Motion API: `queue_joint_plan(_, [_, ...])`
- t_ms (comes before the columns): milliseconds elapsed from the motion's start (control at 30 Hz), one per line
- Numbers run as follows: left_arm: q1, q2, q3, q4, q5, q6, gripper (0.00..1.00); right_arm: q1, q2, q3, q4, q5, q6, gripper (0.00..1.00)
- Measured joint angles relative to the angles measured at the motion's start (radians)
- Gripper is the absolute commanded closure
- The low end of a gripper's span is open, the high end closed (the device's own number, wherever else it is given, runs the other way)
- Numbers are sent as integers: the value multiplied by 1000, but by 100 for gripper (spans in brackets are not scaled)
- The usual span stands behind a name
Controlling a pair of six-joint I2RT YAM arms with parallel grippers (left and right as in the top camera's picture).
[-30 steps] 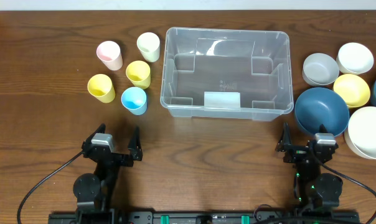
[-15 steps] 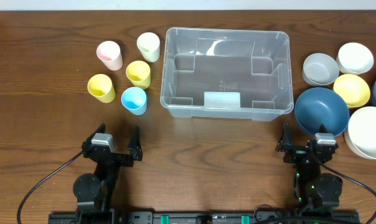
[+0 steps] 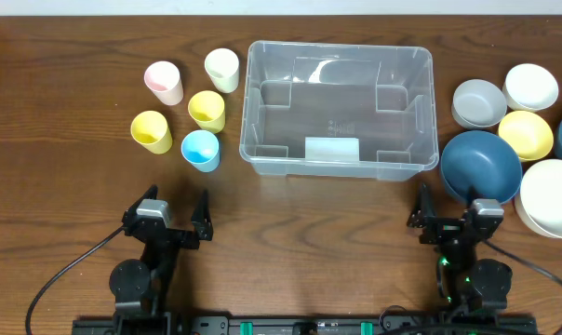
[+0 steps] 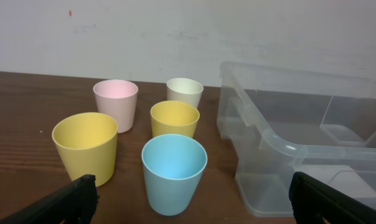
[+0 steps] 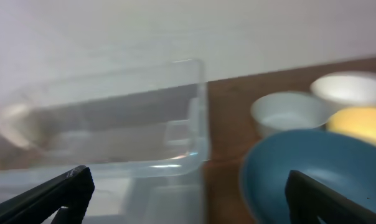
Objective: Pack container
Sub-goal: 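Move the right gripper to the dark teal bowl on the right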
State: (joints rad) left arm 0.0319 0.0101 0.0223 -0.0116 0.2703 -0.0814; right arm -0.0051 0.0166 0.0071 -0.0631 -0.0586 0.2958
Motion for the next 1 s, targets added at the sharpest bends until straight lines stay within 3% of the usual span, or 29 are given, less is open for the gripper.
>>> queue_joint_plan(233, [0,0,0,0,0,0,2,0,42,0,60,-172,180,1])
queue_joint_plan(433, [0,0,0,0,0,0,2,0,50,41,37,-301,174,1])
queue_joint_plan(567, [0,0,0,0,0,0,2,0,91,227,-72,-262,139,1])
queue_joint_plan(700, [0,0,0,0,0,0,2,0,220,554,-309,-141,119,1])
queue_joint_plan(833, [0,0,0,0,0,0,2,0,455,941,-695,-30,120,1])
queue_joint_plan(1000, [0,0,1,-2,0,0,2,0,714,1295,-1070,-80,39,1])
